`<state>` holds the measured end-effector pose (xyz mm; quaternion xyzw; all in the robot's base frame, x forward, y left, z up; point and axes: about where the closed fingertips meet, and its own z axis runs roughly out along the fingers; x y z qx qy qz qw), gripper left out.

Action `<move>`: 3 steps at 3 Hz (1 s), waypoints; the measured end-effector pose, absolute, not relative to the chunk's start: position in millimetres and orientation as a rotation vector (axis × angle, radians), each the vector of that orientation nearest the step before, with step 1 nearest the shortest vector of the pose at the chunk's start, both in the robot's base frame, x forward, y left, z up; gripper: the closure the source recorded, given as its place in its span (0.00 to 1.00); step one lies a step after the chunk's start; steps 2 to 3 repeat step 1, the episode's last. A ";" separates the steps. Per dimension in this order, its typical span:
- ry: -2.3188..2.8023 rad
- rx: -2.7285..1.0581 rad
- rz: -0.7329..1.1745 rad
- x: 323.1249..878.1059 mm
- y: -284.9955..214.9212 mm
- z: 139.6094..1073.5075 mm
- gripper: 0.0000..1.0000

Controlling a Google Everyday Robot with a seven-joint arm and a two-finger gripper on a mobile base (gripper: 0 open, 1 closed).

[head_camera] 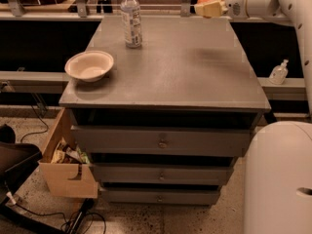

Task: Pick orange

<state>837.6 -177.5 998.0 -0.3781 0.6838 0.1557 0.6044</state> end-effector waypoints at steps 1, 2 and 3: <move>1.546 -0.839 0.325 833.2 -189.3 1016.7 1.00; 1.546 -0.839 0.325 833.2 -189.3 1016.7 1.00; 1.546 -0.839 0.325 833.2 -189.3 1016.7 1.00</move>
Offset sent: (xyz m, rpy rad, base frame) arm 0.0000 0.0000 0.0000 0.0000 0.0000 0.0000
